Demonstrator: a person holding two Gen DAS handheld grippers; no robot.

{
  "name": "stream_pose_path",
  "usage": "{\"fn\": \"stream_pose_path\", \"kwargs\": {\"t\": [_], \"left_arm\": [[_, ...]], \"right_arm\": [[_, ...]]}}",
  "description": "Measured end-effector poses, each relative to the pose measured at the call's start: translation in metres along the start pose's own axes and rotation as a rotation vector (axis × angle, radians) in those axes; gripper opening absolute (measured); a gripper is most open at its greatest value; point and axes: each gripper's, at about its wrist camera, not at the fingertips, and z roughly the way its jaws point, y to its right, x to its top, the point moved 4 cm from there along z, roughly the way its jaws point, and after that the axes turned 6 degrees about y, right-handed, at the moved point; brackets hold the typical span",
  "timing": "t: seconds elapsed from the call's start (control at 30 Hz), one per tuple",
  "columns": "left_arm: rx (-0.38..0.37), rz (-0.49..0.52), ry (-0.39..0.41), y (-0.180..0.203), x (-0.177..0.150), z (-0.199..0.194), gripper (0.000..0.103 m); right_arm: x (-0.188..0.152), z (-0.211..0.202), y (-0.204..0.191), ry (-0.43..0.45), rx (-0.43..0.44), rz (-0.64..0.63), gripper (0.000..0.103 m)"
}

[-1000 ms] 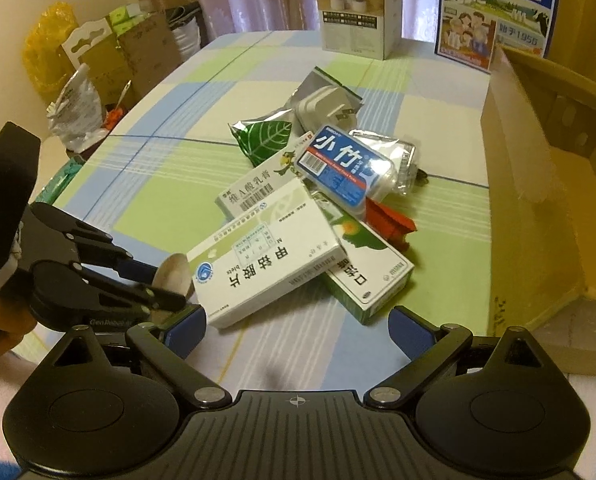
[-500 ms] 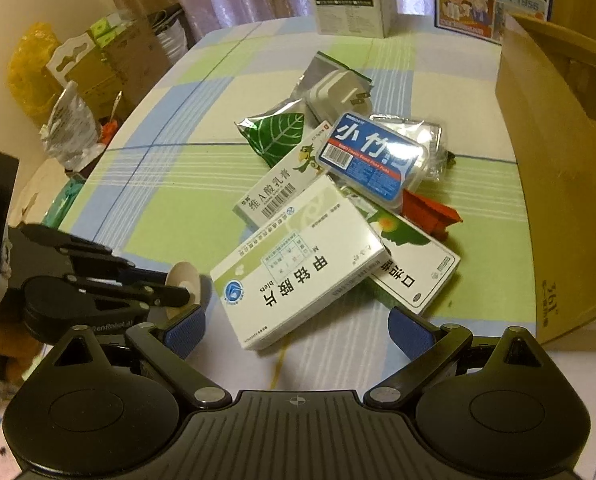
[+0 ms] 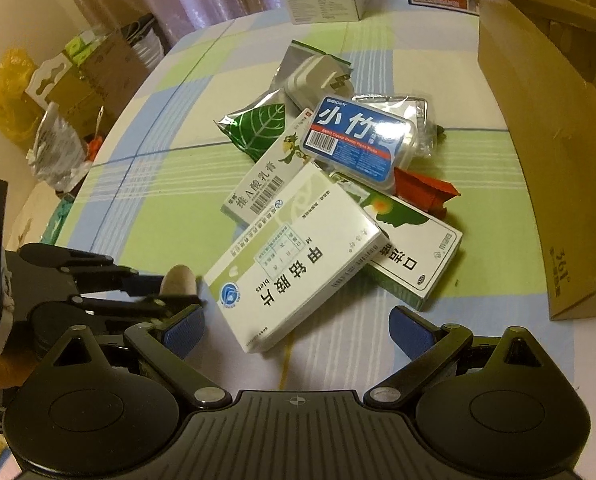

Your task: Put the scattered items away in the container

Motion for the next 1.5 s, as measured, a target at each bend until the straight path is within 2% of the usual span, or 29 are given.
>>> {"fn": "stream_pose_path", "kwargs": {"t": [0.2,0.43,0.47,0.6,0.77,0.87,1.07,1.2,1.4,1.5], "left_arm": [[0.03,-0.007,0.025,-0.029,0.0,-0.007,0.007],[0.0,-0.058,0.066,-0.043,-0.001,-0.012,0.008],[-0.002,-0.068,0.071,-0.044,-0.002,-0.012,0.009],[0.01,-0.096,0.088,-0.047,-0.009,-0.015,0.031],[0.013,-0.14,0.112,-0.053,-0.016,-0.02,0.038],[0.012,-0.148,0.118,-0.055,-0.017,-0.019,0.04],[0.02,-0.125,0.12,-0.05,-0.018,-0.015,0.044],[0.027,-0.088,0.118,-0.044,-0.02,-0.012,0.044],[0.046,-0.005,0.11,-0.033,-0.023,-0.011,0.043],[0.035,-0.006,0.112,-0.034,-0.022,-0.011,0.042]], "right_arm": [[0.002,0.017,-0.008,-0.027,0.022,0.053,0.096],[0.001,0.037,0.001,-0.031,-0.009,0.199,0.096],[0.001,0.04,0.003,-0.026,-0.009,0.225,0.096],[0.003,0.047,0.01,-0.007,-0.024,0.331,0.096],[0.009,0.052,0.003,0.024,-0.085,0.368,0.096],[0.013,0.058,-0.002,0.023,-0.135,0.339,0.101],[0.01,0.065,-0.012,-0.009,-0.193,0.199,0.1],[0.005,0.054,-0.004,-0.036,-0.18,0.114,0.088],[0.003,0.034,0.007,-0.115,-0.168,-0.118,0.081],[-0.001,0.027,0.01,-0.127,-0.203,-0.23,0.081]]}}
